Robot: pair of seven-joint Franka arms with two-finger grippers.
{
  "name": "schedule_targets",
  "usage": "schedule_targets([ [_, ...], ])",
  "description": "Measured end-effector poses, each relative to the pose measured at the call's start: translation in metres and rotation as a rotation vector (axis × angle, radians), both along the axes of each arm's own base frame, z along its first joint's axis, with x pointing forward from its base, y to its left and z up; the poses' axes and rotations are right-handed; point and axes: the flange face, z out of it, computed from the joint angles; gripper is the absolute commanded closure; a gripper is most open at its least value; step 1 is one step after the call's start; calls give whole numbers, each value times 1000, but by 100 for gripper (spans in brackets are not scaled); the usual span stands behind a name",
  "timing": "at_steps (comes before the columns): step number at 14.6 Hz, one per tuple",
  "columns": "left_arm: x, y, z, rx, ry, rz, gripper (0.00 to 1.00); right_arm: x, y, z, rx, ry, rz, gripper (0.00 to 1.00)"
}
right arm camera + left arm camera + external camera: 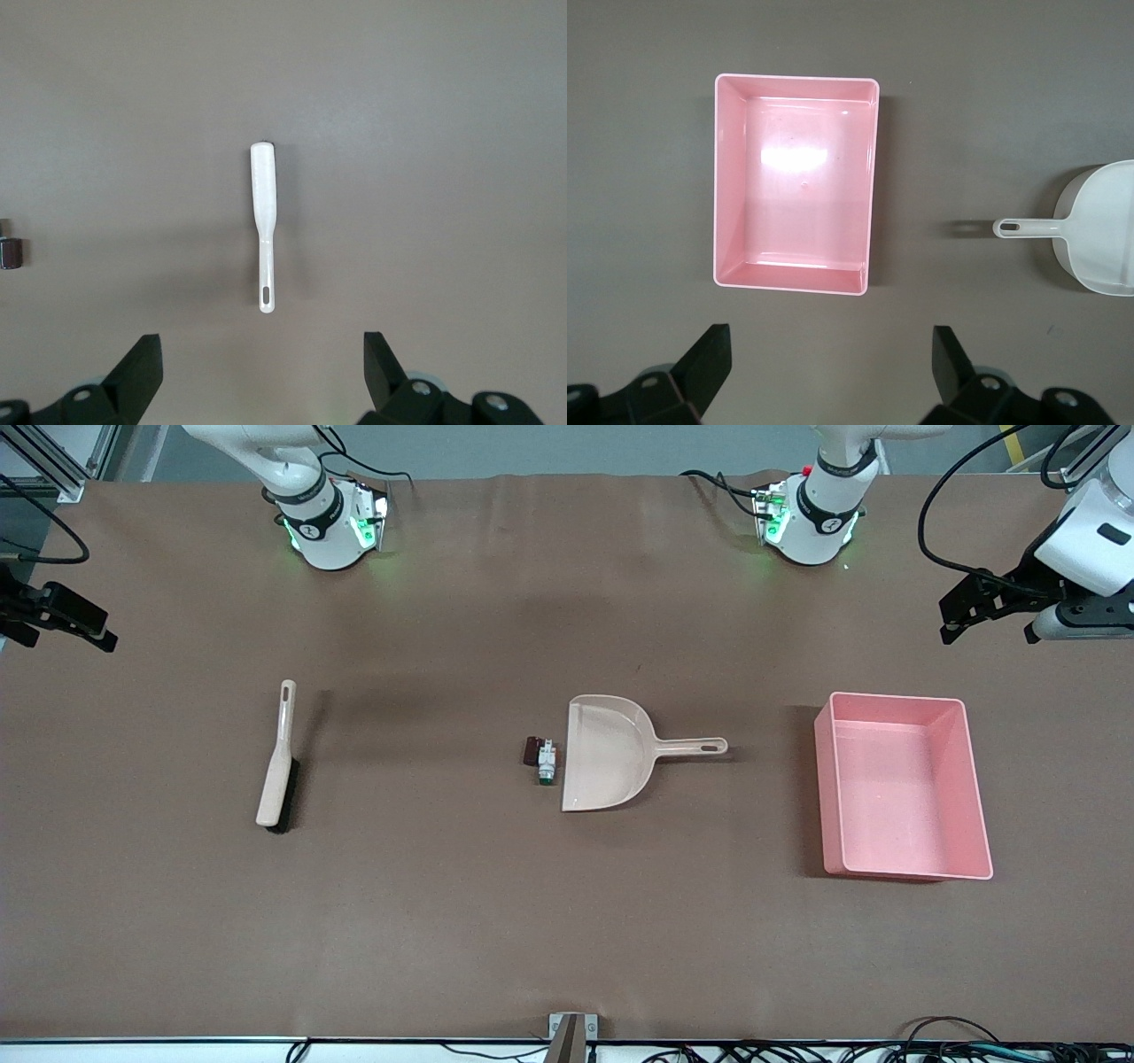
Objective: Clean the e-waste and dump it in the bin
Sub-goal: 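Move the left gripper toward the beige dustpan handle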
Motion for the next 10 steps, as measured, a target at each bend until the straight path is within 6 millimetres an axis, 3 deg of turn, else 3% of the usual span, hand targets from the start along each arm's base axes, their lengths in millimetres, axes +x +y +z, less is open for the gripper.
schedule_targets([
  [7,1,-1,-3,1,5,-15,0,-1,1,7,7,-2,0,0],
  [9,8,-8,-15,4,27,-44,0,-1,2,3,10,13,3,0],
  [10,14,-22,-26,6,38,-71,0,0,3,1,12,17,3,0],
])
